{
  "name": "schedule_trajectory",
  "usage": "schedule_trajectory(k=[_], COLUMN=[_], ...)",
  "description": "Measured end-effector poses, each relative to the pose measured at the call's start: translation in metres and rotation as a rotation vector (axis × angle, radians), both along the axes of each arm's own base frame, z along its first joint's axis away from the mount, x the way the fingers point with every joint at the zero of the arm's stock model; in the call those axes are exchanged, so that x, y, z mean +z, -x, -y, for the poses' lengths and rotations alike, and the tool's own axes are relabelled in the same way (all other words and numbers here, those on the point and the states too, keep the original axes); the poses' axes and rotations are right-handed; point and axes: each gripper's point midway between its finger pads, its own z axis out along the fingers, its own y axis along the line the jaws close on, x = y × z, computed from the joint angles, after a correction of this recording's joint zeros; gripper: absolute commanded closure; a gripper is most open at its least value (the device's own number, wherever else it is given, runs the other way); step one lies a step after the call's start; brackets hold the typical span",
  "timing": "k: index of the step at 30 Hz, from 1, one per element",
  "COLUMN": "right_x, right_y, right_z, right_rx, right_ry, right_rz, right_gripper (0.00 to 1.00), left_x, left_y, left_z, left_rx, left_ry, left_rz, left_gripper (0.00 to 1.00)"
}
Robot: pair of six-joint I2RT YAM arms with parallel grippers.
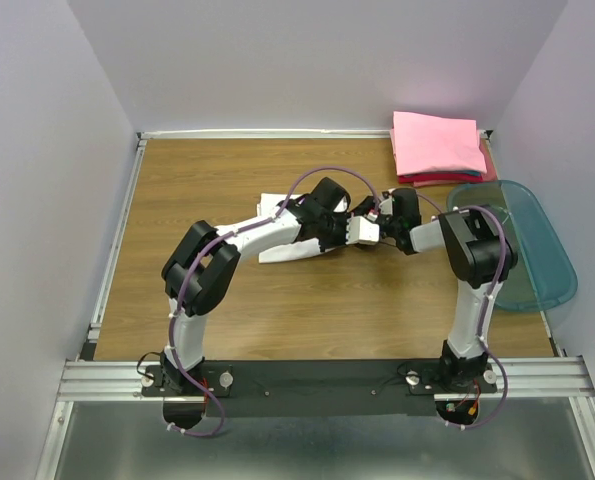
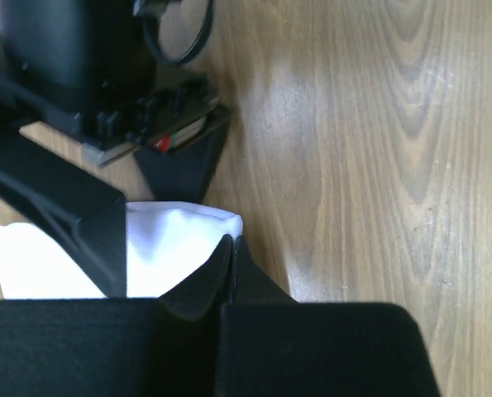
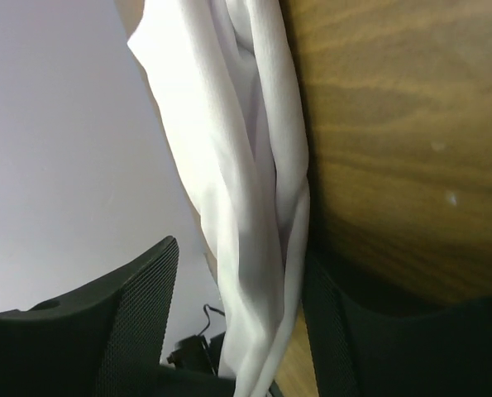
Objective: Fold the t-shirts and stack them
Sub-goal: Neatly place the folded tshirt to the corner
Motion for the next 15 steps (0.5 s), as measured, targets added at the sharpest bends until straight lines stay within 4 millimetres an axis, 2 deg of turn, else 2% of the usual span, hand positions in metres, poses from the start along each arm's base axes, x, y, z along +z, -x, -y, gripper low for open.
schedule_trajectory(k=[3, 15], right_x=[-0.004, -0.008], right_y=[-0.011, -0.045], right_z=[-0.004, -0.020], right_rx=[-0.024, -0.135], right_ry=[0.006, 0.046], right_rz=[0.011, 0.065], right_gripper=[0.49, 0.49], left_x=[0.002, 0.006], left_y=[0.002, 0.005], left_z=[0.001, 0.005], left_rx=[-0.002, 0.003], left_ry=[0.007, 0.027], left_rz=[-0.014, -0.040], left_gripper=[1.00, 1.00])
